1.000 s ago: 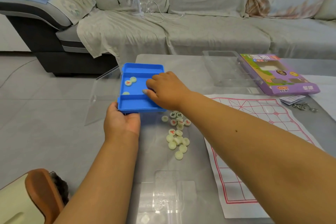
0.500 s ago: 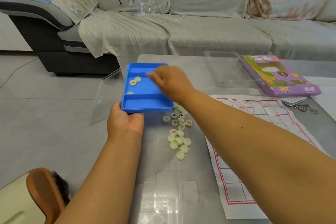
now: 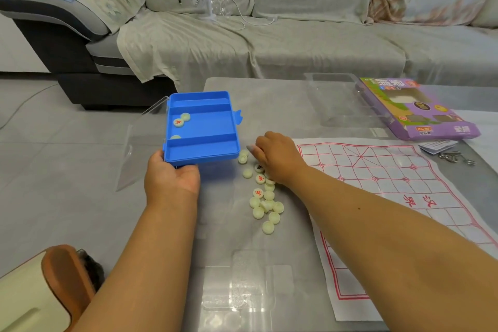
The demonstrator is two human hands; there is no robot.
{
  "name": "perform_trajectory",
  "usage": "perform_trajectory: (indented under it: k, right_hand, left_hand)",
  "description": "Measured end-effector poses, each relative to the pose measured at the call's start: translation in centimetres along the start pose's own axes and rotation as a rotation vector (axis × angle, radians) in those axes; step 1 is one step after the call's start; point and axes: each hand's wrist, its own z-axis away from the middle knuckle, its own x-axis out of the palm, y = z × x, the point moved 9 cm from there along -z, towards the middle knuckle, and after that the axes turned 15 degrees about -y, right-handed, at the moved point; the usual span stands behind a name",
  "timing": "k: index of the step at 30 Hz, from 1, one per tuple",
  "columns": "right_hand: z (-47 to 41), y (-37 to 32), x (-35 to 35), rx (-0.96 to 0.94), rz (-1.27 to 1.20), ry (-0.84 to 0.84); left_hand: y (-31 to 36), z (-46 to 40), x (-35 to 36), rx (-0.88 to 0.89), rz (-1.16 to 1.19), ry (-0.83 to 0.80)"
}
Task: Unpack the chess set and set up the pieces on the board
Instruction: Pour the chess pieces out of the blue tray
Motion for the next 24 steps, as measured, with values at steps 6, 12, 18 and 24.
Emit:
perform_trajectory:
  k: [6, 12, 18, 24]
  right_hand:
    - [1.3, 2.8, -8.0, 0.146, -0.458, 0.445]
    - [-2.2, -5.3, -9.2, -0.051, -0.496, 0.047]
    - [-3.3, -7.8, -6.3, -0.058, -0.161, -0.181]
    - [-3.3, -9.1, -5.8, -0.105, -0.332, -0.187]
  left_hand:
    - [-0.8, 0.5, 0.3, -0.029, -0.042, -0.002]
    - [-3.6, 2.2, 2.3, -0.083, -0.092, -0.036]
    - [-4.7, 3.0, 3.1, -0.105, -0.108, -0.094]
    - [-4.9, 3.5, 3.2, -0.102, -0.091, -0.077]
